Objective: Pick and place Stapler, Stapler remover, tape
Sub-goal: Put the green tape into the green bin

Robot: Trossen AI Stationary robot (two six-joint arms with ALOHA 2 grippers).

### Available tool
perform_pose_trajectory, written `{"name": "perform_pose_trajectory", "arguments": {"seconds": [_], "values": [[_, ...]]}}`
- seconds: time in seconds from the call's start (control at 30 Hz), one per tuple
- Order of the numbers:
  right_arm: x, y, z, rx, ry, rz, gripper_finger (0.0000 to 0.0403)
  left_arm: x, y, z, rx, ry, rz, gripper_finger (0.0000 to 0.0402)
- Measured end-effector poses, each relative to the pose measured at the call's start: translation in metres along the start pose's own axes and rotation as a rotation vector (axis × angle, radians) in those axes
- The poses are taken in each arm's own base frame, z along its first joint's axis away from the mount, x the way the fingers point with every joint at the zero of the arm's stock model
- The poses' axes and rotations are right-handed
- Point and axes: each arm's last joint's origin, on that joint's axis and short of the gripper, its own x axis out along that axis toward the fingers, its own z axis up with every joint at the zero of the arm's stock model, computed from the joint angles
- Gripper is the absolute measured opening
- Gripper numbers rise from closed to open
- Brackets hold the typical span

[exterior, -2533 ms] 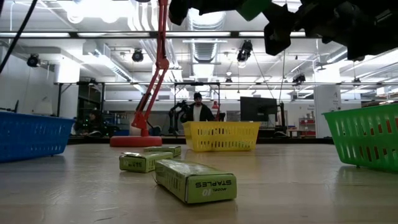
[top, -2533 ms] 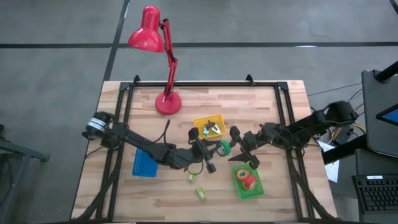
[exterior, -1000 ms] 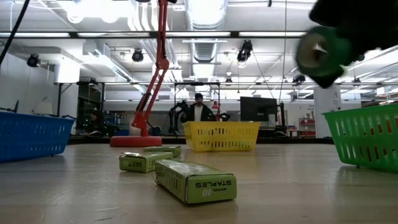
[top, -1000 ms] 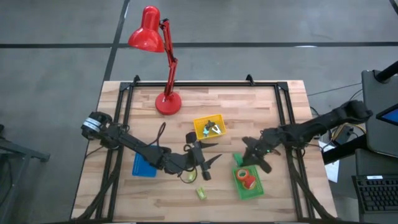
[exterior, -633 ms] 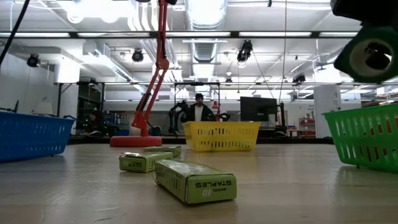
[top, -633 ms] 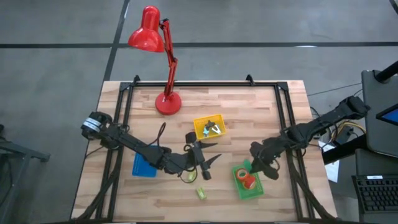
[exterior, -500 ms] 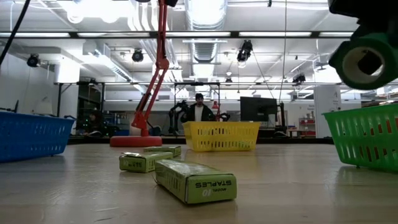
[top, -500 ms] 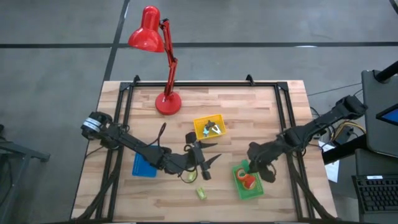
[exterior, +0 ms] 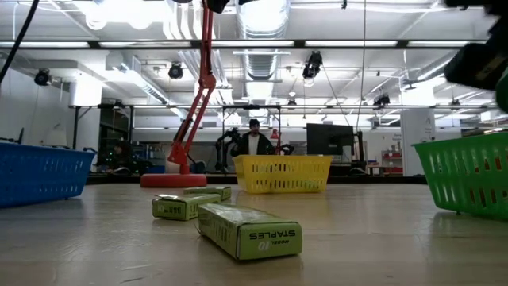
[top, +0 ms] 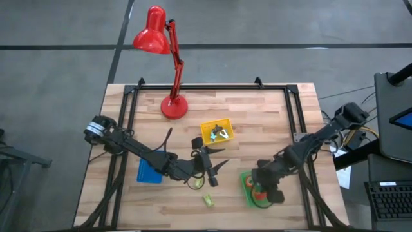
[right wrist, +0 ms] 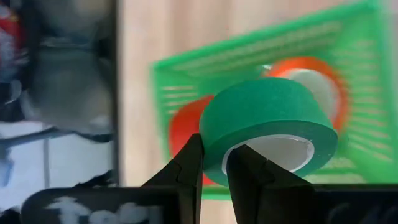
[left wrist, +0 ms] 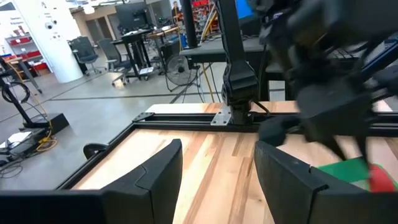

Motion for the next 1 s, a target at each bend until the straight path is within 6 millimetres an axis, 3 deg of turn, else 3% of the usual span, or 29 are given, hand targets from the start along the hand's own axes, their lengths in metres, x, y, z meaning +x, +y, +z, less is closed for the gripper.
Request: {"name": "perform_pose_trajectory", "arguments": {"seconds": [0.2,0.63,0.83,1.0], "values": [[0.0,0.016,0.012,-0.028,0.006,-0.021,0.0049,0.0,0.0,0.0,-0.001,-0.001,0.0,0.0202],[0.027,0.009,0.019,0.014,0.178,-0.224,0.0054,0.0,0.0,0.0,-0.007,0.002,0.0,0.0202],[0.035,0.007,0.022,0.028,0.226,-0.297,0.0086,0.0,0.0,-0.001,-0.006,0.004,-0.001,0.0202],[0.027,0.011,0.025,0.023,0.207,-0.324,0.013,0.0,0.0,-0.004,0.007,0.026,-0.002,0.0202]]}}
